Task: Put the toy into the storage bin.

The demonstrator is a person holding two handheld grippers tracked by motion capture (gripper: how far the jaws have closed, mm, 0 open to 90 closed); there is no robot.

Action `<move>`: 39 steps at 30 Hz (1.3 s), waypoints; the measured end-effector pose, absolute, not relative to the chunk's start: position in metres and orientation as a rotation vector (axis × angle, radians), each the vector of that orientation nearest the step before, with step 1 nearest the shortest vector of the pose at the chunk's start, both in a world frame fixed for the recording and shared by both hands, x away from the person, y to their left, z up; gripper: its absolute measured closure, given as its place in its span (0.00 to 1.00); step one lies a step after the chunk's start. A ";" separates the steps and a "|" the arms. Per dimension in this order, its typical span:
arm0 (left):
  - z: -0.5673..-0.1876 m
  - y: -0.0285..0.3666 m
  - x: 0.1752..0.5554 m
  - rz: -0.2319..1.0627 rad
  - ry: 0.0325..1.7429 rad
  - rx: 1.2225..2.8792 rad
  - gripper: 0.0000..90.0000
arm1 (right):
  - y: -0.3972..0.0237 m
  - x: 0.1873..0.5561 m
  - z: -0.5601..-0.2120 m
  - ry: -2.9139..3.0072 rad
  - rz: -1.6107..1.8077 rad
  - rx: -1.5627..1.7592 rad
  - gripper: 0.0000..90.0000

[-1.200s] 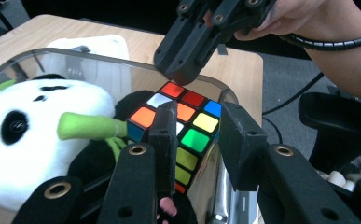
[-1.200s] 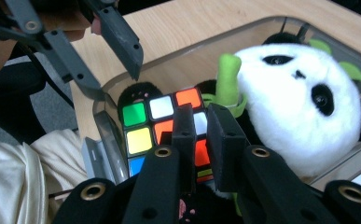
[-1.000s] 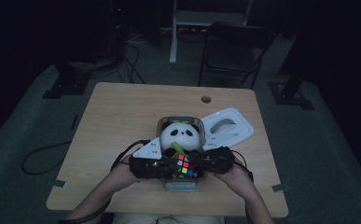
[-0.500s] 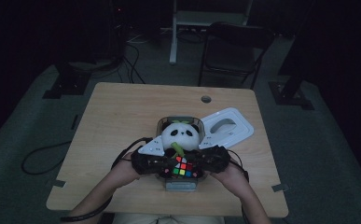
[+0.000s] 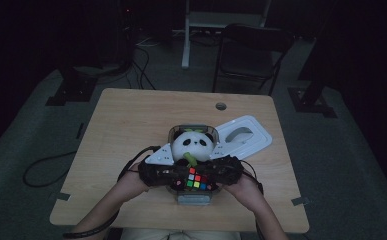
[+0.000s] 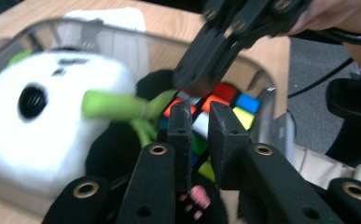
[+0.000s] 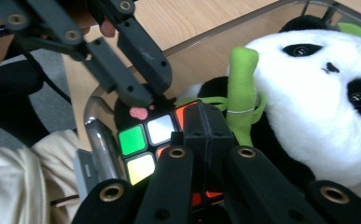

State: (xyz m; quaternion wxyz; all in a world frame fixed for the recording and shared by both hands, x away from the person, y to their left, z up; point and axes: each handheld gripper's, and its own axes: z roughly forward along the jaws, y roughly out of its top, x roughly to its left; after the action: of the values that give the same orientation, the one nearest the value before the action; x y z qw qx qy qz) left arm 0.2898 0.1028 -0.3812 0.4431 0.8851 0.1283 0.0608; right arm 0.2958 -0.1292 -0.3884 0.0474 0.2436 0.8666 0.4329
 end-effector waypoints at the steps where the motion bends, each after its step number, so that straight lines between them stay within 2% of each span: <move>1: -0.380 0.101 0.290 0.144 0.316 2.190 0.84 | -0.130 0.295 -0.387 2.642 1.332 0.751 0.89; 2: -0.380 0.100 0.290 0.136 0.314 2.184 0.81 | -0.132 0.294 -0.386 2.623 1.327 0.762 0.85; 4: -0.380 0.097 0.291 0.129 0.316 2.176 0.78 | -0.134 0.293 -0.385 2.609 1.307 0.769 0.85; 7: -0.382 0.094 0.292 0.135 0.308 2.178 0.74 | -0.140 0.292 -0.385 2.607 1.302 0.790 0.97; 9: -0.383 0.091 0.292 0.120 0.302 2.188 0.76 | -0.144 0.291 -0.386 2.604 1.305 0.796 1.00; 21: -0.397 0.082 0.293 0.094 0.283 2.227 1.00 | -0.135 0.291 -0.394 2.654 1.300 0.768 1.00; 39: -0.405 0.080 0.303 0.048 0.270 2.314 1.00 | -0.123 0.299 -0.402 2.714 1.197 0.789 1.00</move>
State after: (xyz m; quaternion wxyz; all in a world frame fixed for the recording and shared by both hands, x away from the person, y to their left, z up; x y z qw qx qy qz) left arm 0.3031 0.0797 -0.4052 0.3945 0.9125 0.1063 0.0191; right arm 0.2989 -0.1234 -0.4020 0.0360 0.2570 0.8837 0.3896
